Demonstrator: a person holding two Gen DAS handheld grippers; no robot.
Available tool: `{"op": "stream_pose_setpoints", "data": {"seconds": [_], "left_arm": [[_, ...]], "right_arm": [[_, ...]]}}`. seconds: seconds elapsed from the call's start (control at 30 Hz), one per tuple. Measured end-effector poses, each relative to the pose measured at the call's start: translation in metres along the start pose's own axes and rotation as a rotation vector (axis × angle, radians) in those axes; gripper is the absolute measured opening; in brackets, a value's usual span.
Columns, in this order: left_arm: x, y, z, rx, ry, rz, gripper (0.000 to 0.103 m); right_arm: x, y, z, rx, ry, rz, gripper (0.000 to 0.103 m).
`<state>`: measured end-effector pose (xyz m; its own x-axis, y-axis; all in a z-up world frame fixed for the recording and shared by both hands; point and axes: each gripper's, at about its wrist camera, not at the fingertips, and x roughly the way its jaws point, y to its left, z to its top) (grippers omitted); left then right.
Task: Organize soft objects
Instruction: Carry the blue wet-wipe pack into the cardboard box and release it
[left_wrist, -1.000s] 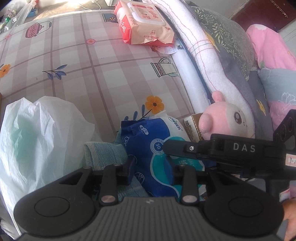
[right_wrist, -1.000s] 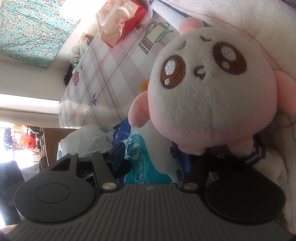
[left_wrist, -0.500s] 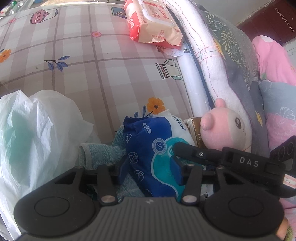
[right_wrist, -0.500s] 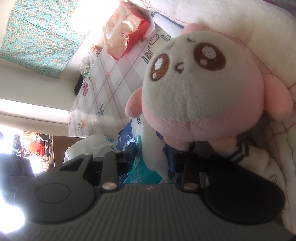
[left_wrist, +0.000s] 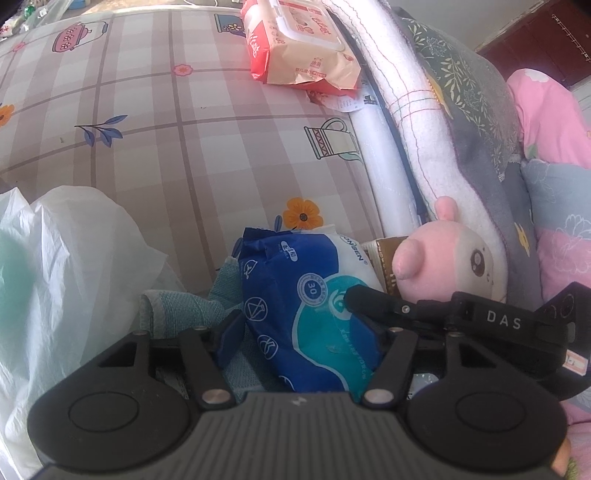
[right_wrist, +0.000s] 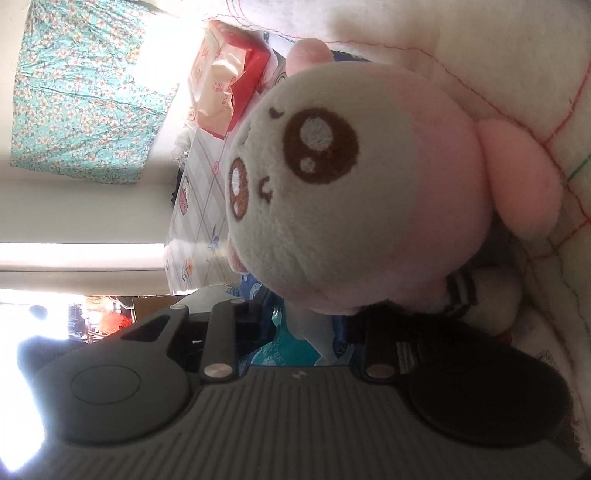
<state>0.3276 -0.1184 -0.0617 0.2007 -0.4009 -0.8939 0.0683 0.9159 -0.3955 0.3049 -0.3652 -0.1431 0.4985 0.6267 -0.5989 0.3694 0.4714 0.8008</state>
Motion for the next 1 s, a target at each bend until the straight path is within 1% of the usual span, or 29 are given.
{"op": "stream_pose_setpoints", "data": {"seconds": [0.13, 0.27, 0.4, 0.53, 0.57, 0.6, 0.7, 0.8, 0.93, 1.0], "left_arm": [[-0.012, 0.002, -0.003, -0.008, -0.023, -0.028, 0.063], [-0.034, 0.002, -0.009, -0.004, -0.064, -0.070, 0.063], [-0.066, -0.001, -0.018, 0.016, -0.120, -0.100, 0.063], [-0.104, -0.002, -0.030, 0.045, -0.193, -0.128, 0.063], [-0.113, -0.002, -0.034, 0.051, -0.209, -0.135, 0.063], [-0.124, -0.002, -0.039, 0.061, -0.231, -0.139, 0.063], [-0.154, 0.002, -0.054, 0.077, -0.291, -0.141, 0.063], [-0.183, 0.014, -0.068, 0.075, -0.348, -0.138, 0.063], [-0.218, 0.038, -0.090, 0.053, -0.413, -0.107, 0.063], [-0.237, 0.056, -0.102, 0.023, -0.441, -0.086, 0.063]], "right_arm": [[-0.007, -0.002, -0.004, 0.011, -0.003, 0.048, 0.029], [-0.018, 0.006, -0.011, 0.001, -0.018, 0.087, 0.028], [-0.035, 0.023, -0.023, -0.030, -0.040, 0.128, 0.028], [-0.054, 0.048, -0.042, -0.100, -0.075, 0.167, 0.028], [-0.066, 0.049, -0.045, -0.119, -0.082, 0.178, 0.028], [-0.070, 0.055, -0.050, -0.131, -0.086, 0.187, 0.028], [-0.082, 0.076, -0.070, -0.190, -0.094, 0.215, 0.028], [-0.088, 0.099, -0.089, -0.252, -0.097, 0.237, 0.028], [-0.076, 0.133, -0.115, -0.318, -0.071, 0.270, 0.028], [-0.069, 0.149, -0.133, -0.342, -0.046, 0.284, 0.028]]}}
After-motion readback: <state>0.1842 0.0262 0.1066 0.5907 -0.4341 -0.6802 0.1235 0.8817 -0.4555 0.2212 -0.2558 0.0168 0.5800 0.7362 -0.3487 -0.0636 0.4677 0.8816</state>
